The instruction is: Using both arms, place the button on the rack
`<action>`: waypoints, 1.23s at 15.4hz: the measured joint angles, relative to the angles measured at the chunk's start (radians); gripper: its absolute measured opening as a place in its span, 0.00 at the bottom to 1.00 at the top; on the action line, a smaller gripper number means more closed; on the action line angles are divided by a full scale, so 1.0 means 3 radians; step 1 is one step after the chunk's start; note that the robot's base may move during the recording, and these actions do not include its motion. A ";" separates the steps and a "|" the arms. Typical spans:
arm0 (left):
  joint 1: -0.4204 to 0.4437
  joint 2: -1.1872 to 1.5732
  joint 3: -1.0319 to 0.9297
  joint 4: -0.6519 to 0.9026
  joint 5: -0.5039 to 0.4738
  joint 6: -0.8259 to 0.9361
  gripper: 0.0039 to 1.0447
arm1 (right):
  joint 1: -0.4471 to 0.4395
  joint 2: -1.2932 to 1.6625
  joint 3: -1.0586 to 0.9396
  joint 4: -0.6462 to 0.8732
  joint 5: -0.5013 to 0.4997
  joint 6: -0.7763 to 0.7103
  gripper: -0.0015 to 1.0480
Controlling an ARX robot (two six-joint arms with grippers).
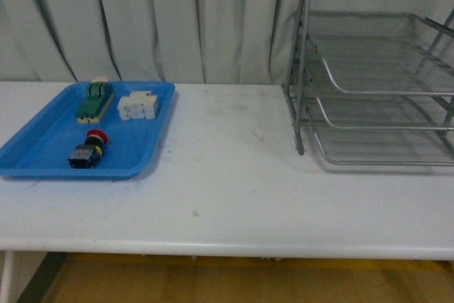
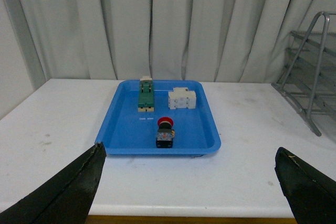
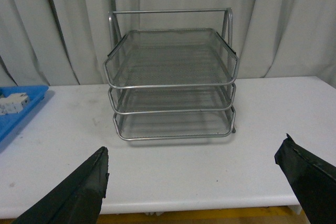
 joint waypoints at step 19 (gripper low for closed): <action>0.0000 0.0000 0.0000 0.0000 -0.0001 0.0000 0.94 | -0.0225 0.4017 0.0521 0.2804 -0.0511 0.1466 0.94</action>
